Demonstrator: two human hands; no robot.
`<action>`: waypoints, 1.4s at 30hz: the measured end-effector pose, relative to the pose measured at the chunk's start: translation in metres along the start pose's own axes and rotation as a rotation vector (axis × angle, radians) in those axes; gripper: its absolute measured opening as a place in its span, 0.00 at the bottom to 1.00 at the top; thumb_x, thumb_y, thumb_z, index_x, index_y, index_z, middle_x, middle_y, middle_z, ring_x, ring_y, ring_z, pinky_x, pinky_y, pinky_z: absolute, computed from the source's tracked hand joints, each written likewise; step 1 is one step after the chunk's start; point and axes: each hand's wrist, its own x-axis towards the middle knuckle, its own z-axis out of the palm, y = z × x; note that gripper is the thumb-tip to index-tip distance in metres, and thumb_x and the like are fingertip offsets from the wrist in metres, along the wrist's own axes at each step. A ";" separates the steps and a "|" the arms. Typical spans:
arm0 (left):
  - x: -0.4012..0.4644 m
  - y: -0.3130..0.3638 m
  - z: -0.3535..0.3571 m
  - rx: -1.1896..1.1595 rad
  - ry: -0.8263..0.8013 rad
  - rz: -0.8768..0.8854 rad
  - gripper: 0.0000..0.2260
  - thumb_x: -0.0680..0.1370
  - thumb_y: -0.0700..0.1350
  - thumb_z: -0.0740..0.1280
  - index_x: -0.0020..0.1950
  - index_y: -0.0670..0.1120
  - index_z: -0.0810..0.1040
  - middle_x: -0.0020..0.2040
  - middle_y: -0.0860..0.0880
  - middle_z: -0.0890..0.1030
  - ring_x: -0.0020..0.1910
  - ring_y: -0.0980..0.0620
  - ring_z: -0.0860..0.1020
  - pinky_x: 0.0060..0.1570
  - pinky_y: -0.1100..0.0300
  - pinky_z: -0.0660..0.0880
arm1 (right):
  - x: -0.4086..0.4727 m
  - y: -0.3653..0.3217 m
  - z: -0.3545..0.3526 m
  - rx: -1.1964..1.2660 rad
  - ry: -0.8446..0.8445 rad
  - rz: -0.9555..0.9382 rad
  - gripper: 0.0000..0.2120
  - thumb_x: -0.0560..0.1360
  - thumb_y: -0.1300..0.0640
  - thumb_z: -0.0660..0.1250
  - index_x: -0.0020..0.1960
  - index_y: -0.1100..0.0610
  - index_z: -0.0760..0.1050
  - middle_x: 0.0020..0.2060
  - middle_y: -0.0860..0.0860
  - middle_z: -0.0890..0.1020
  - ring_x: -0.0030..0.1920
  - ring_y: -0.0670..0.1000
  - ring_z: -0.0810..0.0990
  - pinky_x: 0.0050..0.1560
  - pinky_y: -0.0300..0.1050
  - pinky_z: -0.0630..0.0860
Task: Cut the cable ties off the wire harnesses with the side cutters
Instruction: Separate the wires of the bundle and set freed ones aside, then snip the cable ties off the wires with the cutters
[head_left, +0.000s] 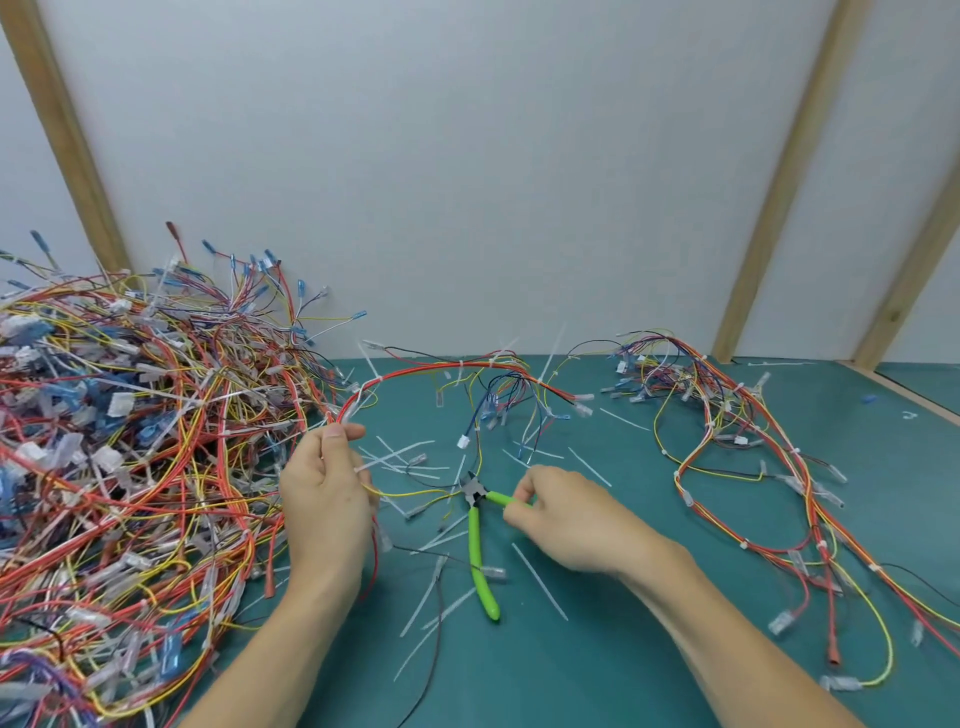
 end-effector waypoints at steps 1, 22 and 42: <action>0.001 0.000 0.000 -0.011 0.012 -0.016 0.13 0.86 0.47 0.55 0.47 0.49 0.77 0.23 0.55 0.66 0.21 0.56 0.64 0.21 0.63 0.64 | 0.001 0.001 -0.001 0.055 -0.033 -0.010 0.16 0.79 0.48 0.61 0.47 0.63 0.73 0.36 0.56 0.79 0.34 0.53 0.76 0.39 0.47 0.70; 0.009 -0.006 -0.003 -0.157 0.090 -0.137 0.14 0.86 0.48 0.54 0.53 0.45 0.78 0.29 0.51 0.67 0.22 0.53 0.66 0.24 0.59 0.66 | 0.001 0.021 -0.025 1.976 -0.442 -0.168 0.41 0.65 0.21 0.67 0.50 0.61 0.76 0.36 0.48 0.57 0.34 0.49 0.55 0.32 0.42 0.55; -0.039 0.045 0.006 0.509 -0.661 0.861 0.08 0.69 0.45 0.62 0.30 0.48 0.77 0.28 0.53 0.71 0.29 0.52 0.68 0.30 0.58 0.66 | 0.023 0.035 -0.025 1.652 0.195 0.334 0.29 0.80 0.34 0.61 0.52 0.62 0.78 0.35 0.57 0.86 0.25 0.51 0.80 0.30 0.44 0.75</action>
